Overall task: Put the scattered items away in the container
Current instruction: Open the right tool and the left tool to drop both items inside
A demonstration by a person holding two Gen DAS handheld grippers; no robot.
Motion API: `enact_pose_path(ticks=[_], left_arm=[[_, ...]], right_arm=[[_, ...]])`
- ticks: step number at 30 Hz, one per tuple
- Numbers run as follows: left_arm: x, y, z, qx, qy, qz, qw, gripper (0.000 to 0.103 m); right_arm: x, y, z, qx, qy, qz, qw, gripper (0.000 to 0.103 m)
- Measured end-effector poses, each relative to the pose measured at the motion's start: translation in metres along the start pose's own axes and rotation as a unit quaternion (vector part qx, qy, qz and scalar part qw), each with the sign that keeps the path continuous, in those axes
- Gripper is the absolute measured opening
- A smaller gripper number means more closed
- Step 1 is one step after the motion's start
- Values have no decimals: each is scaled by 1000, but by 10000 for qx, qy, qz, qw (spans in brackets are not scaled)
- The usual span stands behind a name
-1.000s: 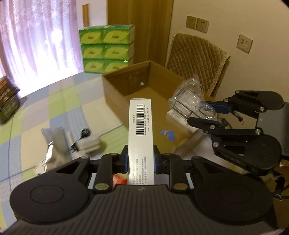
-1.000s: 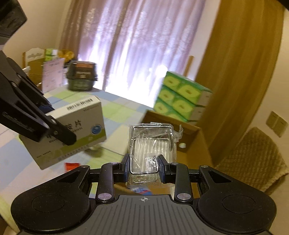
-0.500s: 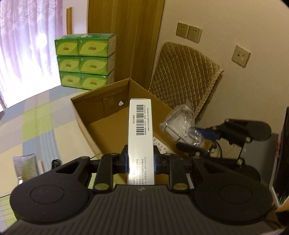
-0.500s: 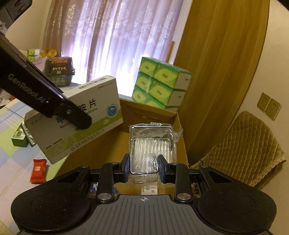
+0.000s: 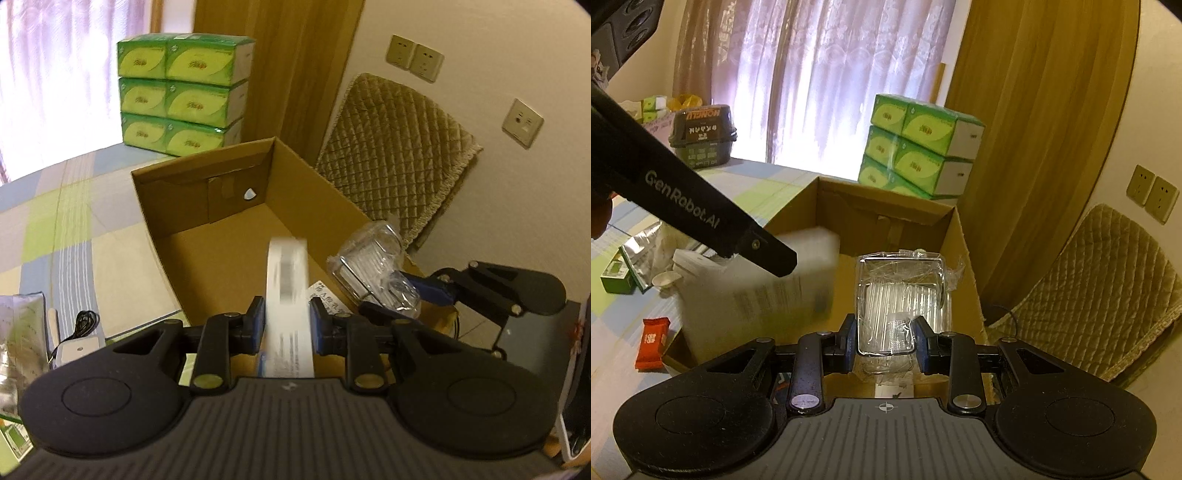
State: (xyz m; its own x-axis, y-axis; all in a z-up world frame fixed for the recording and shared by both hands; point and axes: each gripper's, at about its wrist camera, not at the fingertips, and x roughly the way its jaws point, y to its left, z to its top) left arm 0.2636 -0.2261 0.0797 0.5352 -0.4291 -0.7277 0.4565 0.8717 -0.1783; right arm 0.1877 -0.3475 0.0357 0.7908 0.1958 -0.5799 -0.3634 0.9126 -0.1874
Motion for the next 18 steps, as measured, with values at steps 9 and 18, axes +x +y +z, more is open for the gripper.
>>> enact_pose_path(ticks=[9,18], left_arm=[[-25,15,-12,-46,-222,186,9996,35],[-41,25,-30,-150,-190,207,9995,37]], right_arm=[[6,4,-3,12,84,43,10000,34],[4,13,5,-8,-81,170,9998,66]])
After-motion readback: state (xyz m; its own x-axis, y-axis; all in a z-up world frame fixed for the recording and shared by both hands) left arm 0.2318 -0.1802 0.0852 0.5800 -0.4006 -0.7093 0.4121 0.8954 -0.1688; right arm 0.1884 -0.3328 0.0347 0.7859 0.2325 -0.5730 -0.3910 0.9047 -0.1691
